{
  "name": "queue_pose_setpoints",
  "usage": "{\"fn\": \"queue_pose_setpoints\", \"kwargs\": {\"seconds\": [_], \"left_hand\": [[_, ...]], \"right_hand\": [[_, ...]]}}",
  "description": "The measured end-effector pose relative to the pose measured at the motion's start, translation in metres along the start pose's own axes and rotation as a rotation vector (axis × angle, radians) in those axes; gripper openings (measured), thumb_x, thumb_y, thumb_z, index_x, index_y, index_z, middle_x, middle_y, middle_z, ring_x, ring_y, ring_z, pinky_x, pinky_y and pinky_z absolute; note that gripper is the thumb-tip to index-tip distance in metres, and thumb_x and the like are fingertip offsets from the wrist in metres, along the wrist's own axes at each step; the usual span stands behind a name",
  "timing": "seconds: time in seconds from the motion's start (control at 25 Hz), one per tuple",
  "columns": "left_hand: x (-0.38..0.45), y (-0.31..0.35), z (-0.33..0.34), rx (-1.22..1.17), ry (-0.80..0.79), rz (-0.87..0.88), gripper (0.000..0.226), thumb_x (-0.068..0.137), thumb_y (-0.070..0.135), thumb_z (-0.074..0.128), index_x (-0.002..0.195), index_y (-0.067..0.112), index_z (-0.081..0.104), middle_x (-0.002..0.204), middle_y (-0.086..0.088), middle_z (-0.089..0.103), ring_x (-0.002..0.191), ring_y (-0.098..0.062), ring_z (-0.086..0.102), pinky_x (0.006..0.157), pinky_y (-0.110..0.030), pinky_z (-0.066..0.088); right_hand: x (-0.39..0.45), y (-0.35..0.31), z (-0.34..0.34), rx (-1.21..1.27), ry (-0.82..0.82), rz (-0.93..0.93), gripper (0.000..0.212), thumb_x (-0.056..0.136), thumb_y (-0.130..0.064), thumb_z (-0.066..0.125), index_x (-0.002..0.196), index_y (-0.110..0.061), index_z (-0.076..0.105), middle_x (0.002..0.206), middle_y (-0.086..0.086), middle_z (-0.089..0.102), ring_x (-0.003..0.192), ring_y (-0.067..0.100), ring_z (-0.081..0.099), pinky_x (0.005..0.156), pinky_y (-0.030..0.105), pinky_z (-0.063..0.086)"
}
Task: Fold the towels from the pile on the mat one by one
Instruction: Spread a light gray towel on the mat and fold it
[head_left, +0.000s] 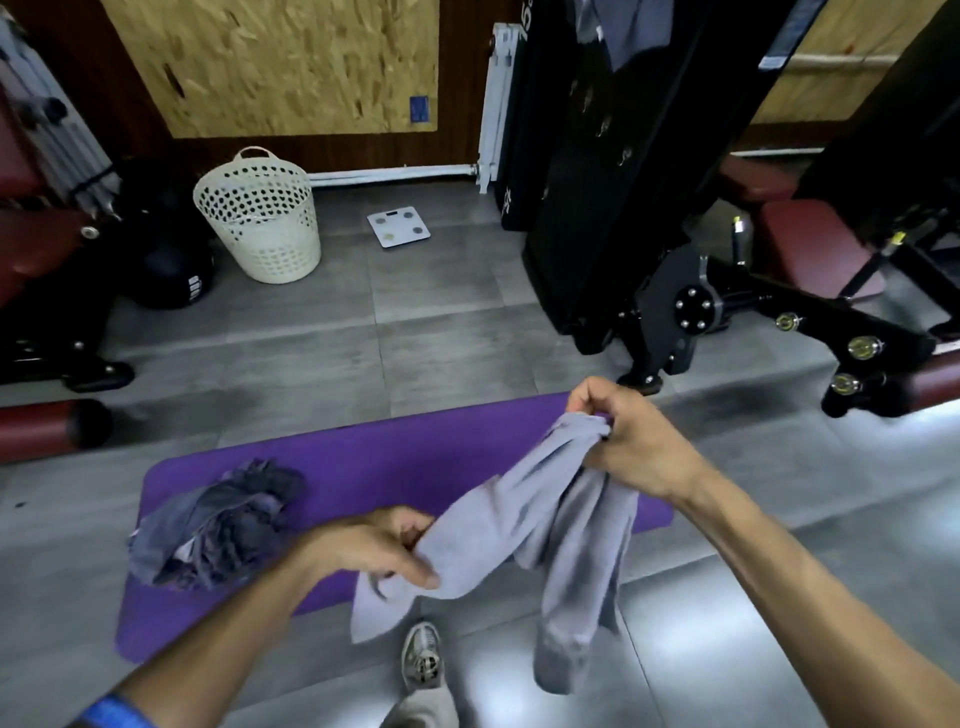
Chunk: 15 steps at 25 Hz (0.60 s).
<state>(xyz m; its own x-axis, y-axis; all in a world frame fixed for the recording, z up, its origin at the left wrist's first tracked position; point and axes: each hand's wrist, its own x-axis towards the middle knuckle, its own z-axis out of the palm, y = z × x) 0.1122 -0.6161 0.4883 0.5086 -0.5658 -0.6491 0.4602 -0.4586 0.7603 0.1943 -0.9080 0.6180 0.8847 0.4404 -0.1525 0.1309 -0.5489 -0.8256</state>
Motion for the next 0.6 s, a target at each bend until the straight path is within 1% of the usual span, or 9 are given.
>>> {"fn": "queue_pose_setpoints", "kwargs": {"seconds": [0.08,0.12,0.2,0.24,0.28,0.4,0.44,0.52,0.6], "left_hand": [[0.027,0.011,-0.012,-0.131,0.082,0.044,0.047,0.069,0.022,0.083,0.106,0.001,0.062,0.095,-0.005,0.067,0.089,-0.016,0.06,0.077,-0.032,0.048],[0.035,0.017,-0.025,-0.115,0.135,0.046,0.05,0.066,0.03,0.084,0.104,0.003,0.064,0.093,-0.002,0.068,0.087,-0.013,0.059,0.077,-0.031,0.047],[0.038,0.03,-0.059,0.207,0.203,-0.073,0.054,0.053,0.05,0.078,0.087,0.01,0.067,0.075,0.007,0.063,0.071,-0.008,0.055,0.065,-0.027,0.043],[0.039,0.033,-0.073,0.326,0.184,-0.127,0.056,0.049,0.053,0.075,0.084,0.011,0.066,0.071,0.009,0.06,0.067,-0.008,0.053,0.061,-0.026,0.041],[0.038,0.036,-0.084,0.317,0.133,-0.106,0.051,0.052,0.049,0.078,0.084,0.011,0.066,0.071,0.008,0.06,0.066,-0.008,0.053,0.061,-0.025,0.042],[0.045,0.067,-0.09,-0.133,0.164,0.113,0.022,0.077,0.014,0.08,0.084,0.01,0.06,0.076,-0.003,0.059,0.07,-0.014,0.051,0.061,-0.024,0.039],[0.051,0.077,-0.09,-0.182,0.19,0.153,0.019,0.078,0.015,0.078,0.085,0.01,0.06,0.077,-0.005,0.058,0.072,-0.017,0.05,0.063,-0.026,0.038],[0.065,0.093,-0.089,-0.058,0.266,0.163,0.021,0.076,0.035,0.075,0.077,0.018,0.063,0.071,0.0,0.055,0.068,-0.013,0.048,0.063,-0.028,0.035],[0.072,0.11,-0.093,-0.073,0.484,0.221,0.031,0.076,0.049,0.07,0.069,0.02,0.06,0.063,0.007,0.051,0.061,-0.01,0.043,0.061,-0.028,0.034]], "right_hand": [[0.027,-0.002,-0.016,0.11,-0.084,0.039,0.038,0.063,-0.001,0.061,0.098,-0.017,0.059,0.08,-0.004,0.055,0.071,0.009,0.048,0.063,0.024,0.039],[0.038,-0.004,-0.025,0.177,-0.152,0.063,0.047,0.063,0.003,0.06,0.106,-0.017,0.059,0.084,-0.003,0.053,0.072,0.013,0.047,0.062,0.026,0.038],[0.055,-0.008,-0.044,0.289,-0.23,0.095,0.055,0.062,0.009,0.054,0.113,-0.013,0.057,0.085,-0.002,0.052,0.07,0.014,0.044,0.057,0.024,0.034],[0.064,-0.009,-0.052,0.301,-0.227,0.087,0.055,0.062,0.009,0.051,0.113,-0.012,0.057,0.085,-0.002,0.054,0.066,0.01,0.044,0.054,0.021,0.032],[0.072,-0.011,-0.058,0.28,-0.209,0.064,0.056,0.063,0.009,0.051,0.114,-0.012,0.057,0.088,0.0,0.057,0.061,0.007,0.042,0.052,0.02,0.032],[0.1,-0.009,-0.069,0.127,-0.124,-0.06,0.06,0.069,0.019,0.05,0.111,-0.021,0.061,0.098,0.001,0.058,0.057,0.009,0.038,0.05,0.024,0.033],[0.11,-0.006,-0.075,0.102,-0.096,-0.102,0.061,0.07,0.022,0.048,0.109,-0.022,0.062,0.096,-0.002,0.058,0.058,0.012,0.04,0.051,0.027,0.034],[0.127,0.008,-0.092,0.028,-0.02,-0.185,0.058,0.073,0.021,0.05,0.11,-0.022,0.062,0.093,-0.008,0.058,0.063,0.01,0.048,0.055,0.026,0.04],[0.144,0.037,-0.114,-0.296,0.044,-0.285,0.045,0.08,0.006,0.059,0.114,-0.023,0.061,0.097,-0.013,0.059,0.076,0.009,0.057,0.066,0.024,0.046]]}}
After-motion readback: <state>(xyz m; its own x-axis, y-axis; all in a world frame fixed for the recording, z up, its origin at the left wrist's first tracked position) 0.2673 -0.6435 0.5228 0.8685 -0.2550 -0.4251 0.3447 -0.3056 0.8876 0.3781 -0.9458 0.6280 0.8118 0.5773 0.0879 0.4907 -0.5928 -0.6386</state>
